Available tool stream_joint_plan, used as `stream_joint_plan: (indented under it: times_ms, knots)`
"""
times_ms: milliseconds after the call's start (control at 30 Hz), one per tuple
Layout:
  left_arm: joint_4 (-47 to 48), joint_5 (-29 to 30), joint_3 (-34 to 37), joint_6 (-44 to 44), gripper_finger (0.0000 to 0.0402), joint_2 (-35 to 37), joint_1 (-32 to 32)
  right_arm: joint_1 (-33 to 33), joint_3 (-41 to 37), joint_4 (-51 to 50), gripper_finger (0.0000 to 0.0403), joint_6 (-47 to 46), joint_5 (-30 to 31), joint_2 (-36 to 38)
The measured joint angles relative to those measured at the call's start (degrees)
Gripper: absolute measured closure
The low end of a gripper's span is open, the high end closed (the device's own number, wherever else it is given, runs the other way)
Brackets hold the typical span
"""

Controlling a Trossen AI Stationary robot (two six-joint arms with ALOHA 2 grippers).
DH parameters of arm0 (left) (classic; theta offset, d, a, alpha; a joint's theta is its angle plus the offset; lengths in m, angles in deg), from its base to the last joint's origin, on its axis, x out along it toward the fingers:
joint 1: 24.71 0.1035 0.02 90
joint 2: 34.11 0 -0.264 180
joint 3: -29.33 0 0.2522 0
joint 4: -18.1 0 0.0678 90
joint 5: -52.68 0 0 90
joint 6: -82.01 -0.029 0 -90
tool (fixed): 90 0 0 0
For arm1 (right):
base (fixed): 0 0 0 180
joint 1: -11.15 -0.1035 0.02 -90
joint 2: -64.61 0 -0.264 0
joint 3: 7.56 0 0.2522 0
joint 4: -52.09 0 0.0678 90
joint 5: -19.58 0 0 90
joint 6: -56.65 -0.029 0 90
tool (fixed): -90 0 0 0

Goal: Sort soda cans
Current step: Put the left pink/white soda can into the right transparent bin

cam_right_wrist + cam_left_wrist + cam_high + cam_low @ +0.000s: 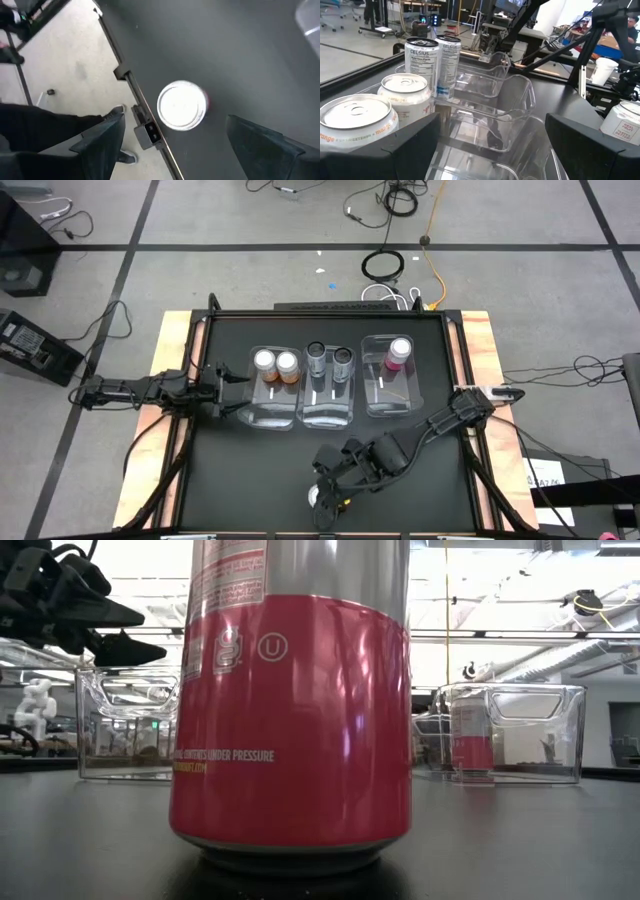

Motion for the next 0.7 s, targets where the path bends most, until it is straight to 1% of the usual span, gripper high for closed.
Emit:
stream_joint_plan:
  times_ms: [433,700]
  knots:
    - [-0.97,0.02,0.13,0.00,0.0033,-0.07,0.00,-2.69,0.00,0.07,0.0065,4.60,0.17,-7.56]
    - [-1.03,0.04,0.13,0.00,0.0033,-0.06,0.00,-2.67,-0.02,-0.17,0.0065,6.53,2.39,-7.92]
